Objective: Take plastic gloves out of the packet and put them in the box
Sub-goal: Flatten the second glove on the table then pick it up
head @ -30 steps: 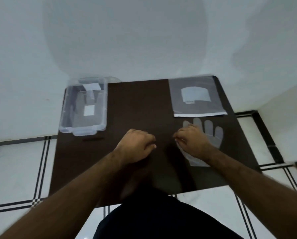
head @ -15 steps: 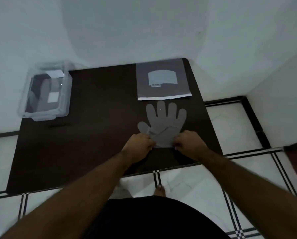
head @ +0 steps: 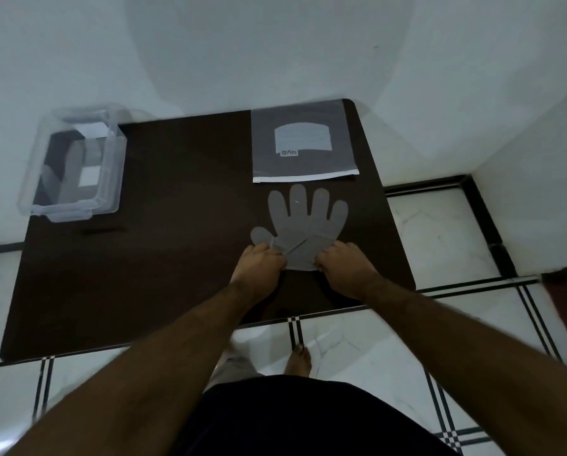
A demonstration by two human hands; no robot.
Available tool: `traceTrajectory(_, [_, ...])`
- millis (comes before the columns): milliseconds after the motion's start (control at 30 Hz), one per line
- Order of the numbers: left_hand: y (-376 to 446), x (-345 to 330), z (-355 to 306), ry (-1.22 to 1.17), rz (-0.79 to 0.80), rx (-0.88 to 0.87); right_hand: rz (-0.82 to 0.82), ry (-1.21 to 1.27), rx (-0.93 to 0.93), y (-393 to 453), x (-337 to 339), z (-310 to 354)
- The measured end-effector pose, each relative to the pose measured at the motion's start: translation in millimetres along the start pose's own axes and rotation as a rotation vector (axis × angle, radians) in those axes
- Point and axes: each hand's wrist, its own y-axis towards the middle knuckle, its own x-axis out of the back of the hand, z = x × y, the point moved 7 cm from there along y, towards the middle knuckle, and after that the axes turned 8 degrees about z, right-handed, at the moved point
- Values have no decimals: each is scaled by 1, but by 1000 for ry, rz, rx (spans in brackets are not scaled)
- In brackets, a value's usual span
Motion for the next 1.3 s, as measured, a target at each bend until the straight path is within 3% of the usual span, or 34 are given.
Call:
traceTrajectory(200, [1,25,20,-452,-29,121,-197,462,7,-12,41,-8])
traceTrajectory(300, [-8,52,34,-867,-65,206,-253,664,63,-18,77,-4])
traceTrajectory(400, [-17,92,47,-1141,-195,191,-339,833,81,-21,120,6])
traceTrajectory(533, [-30,141,70,-1386,-326,220,-330,1084,67,-13,173,32])
traceTrajectory(633, [-41,169,89,-1518,-371,252,-227,1263,101,-7,206,59])
traceTrajectory(767, [-60,189,123,-1643,-465,331,-186,1279,218,4,246,95])
traceTrajectory(867, [-72,200,145,-1757,-422,239,-226,1228,221,21,266,117])
traceTrajectory(967, [-91,215,165,-1657,-333,119,-246,1221,249,43,283,145])
traceTrajectory(1033, [-102,220,189,-1588,-378,96,-262,1189,247,58,293,165])
traceTrajectory(1300, [-145,231,331,-1418,-479,308,-291,1096,160,144,324,239])
